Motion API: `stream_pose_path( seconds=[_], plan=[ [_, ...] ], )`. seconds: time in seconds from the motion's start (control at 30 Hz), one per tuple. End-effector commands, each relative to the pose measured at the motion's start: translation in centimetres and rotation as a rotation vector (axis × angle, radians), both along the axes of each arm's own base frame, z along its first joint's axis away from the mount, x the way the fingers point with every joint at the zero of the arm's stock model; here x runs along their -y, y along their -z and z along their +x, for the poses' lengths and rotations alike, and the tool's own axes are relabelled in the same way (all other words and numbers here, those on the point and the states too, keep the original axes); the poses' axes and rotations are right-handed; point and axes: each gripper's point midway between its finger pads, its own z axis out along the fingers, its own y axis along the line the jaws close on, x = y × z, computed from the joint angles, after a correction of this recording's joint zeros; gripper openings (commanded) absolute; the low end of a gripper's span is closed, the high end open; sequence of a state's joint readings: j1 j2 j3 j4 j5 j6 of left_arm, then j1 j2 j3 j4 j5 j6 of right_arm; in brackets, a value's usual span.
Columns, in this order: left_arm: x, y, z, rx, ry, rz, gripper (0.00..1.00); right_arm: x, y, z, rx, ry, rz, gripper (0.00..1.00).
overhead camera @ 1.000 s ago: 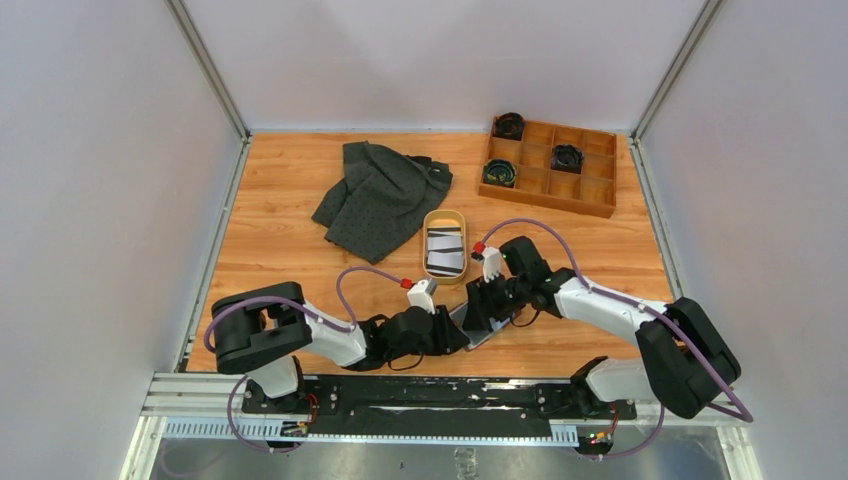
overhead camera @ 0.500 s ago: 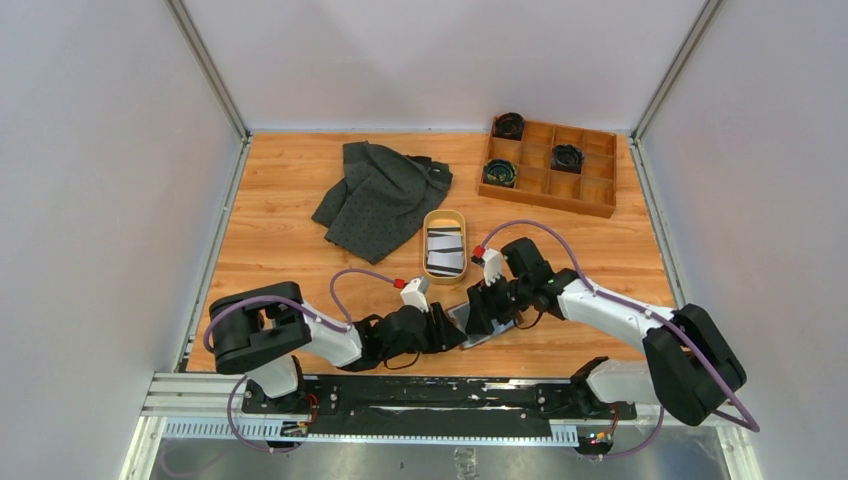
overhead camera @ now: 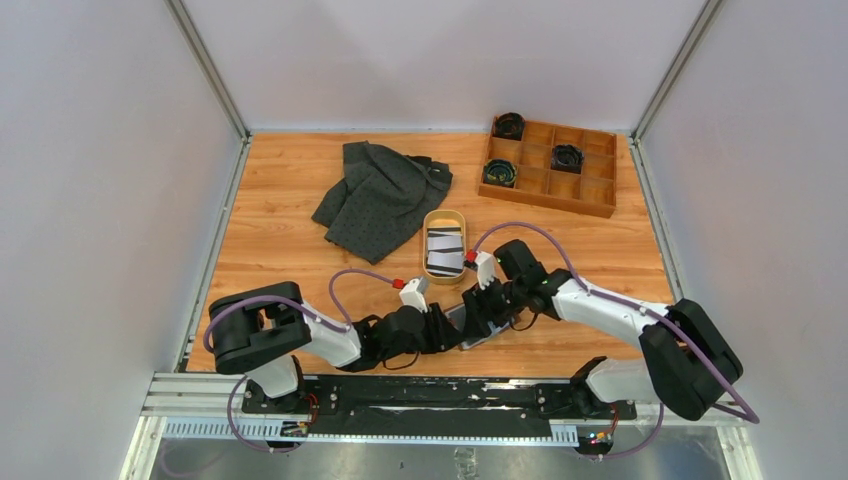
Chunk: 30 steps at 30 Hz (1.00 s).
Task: Put the credit cards into the card holder
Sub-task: Insert the credit card into the card holder.
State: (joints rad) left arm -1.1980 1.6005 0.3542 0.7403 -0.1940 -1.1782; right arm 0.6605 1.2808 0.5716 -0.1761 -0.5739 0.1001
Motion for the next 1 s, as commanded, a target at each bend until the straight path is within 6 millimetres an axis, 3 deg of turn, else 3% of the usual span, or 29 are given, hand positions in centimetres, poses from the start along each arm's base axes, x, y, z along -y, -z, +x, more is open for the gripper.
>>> stream_pose_path(
  seconds=[0.0,0.2,0.37,0.47,0.63,0.8,0.97],
  plan=[
    [-2.7,2.8,0.7,0.009,-0.045,0.122,0.42,-1.7,-1.8,-2.8,-0.045,-0.144,0.084,0.69],
    [-4.3,1.5,0.9,0.077,-0.057,0.115,0.44,-0.2,-5.0,-0.6,0.193,-0.305,0.109,0.90],
    [-5.7,-0.7,1.2,0.175,-0.056,0.086,0.48,1.9,-9.3,0.9,0.325,-0.302,0.229,0.96],
    [-6.7,-2.5,1.3,0.244,-0.048,0.074,0.51,3.3,-10.6,2.2,0.391,-0.235,0.239,0.99],
    [-9.6,-6.0,2.3,0.413,-0.053,0.176,0.63,5.6,-8.7,5.0,0.364,-0.094,0.133,0.98],
    [-11.8,-11.4,2.7,0.589,-0.052,0.167,0.98,7.5,-5.6,6.7,0.269,-0.003,0.009,0.91],
    [-13.8,-14.1,2.7,0.646,-0.073,0.190,1.00,6.7,-4.0,5.7,0.121,-0.027,0.038,0.81]
  ],
)
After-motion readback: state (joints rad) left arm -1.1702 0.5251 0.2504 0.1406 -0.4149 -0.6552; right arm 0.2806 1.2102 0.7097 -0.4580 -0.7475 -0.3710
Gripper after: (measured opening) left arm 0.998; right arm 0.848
